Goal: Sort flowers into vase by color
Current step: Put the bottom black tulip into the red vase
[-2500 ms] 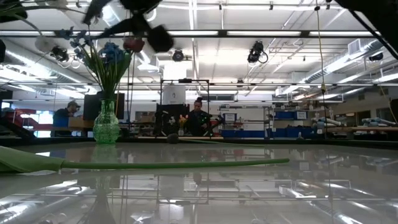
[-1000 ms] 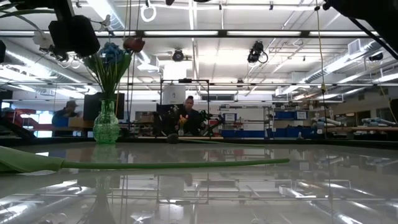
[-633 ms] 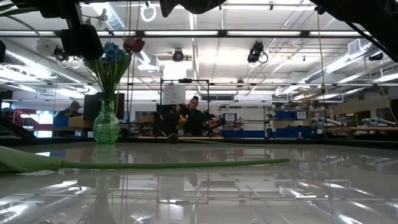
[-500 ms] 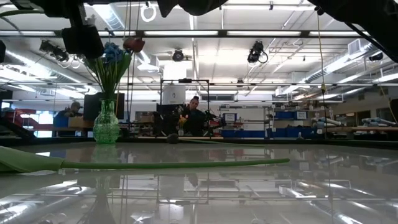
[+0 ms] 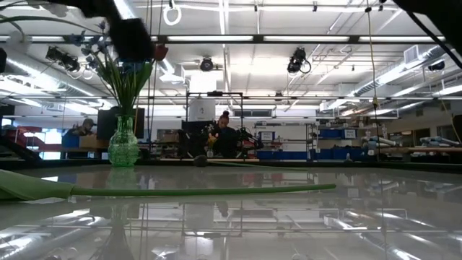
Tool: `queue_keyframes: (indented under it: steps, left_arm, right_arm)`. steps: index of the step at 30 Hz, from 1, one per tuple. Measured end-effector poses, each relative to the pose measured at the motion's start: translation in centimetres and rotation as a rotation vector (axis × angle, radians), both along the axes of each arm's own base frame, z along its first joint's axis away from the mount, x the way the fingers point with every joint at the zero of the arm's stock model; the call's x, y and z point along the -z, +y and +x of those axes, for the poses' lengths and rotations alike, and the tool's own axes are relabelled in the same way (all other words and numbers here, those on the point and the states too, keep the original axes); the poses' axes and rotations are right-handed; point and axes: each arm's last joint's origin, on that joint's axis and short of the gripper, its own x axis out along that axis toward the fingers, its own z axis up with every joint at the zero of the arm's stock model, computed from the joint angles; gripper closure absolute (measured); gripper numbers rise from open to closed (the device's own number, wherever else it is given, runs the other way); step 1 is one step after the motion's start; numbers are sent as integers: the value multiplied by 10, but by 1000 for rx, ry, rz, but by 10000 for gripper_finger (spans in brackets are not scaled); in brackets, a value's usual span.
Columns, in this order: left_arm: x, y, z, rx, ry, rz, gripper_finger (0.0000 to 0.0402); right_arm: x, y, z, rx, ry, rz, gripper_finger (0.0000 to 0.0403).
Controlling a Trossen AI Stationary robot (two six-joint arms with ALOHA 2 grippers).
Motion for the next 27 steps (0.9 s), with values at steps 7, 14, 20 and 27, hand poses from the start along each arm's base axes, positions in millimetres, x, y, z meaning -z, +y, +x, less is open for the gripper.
queue_keyframes:
  steps: [7,14,20,27]
  left_arm:
    - [-15,-4,5,39,-166,60,397]
    - [-19,-16,17,51,-193,199,397]
    - [-20,-22,24,38,-177,228,397]
    - [-20,-22,24,40,-177,233,397]
  right_arm:
    - [10,16,-35,-308,339,-291,289]
    - [35,53,-58,-560,394,-612,286]
    - [54,54,-65,-543,446,-670,286]
    - [77,49,-67,-590,431,-684,286]
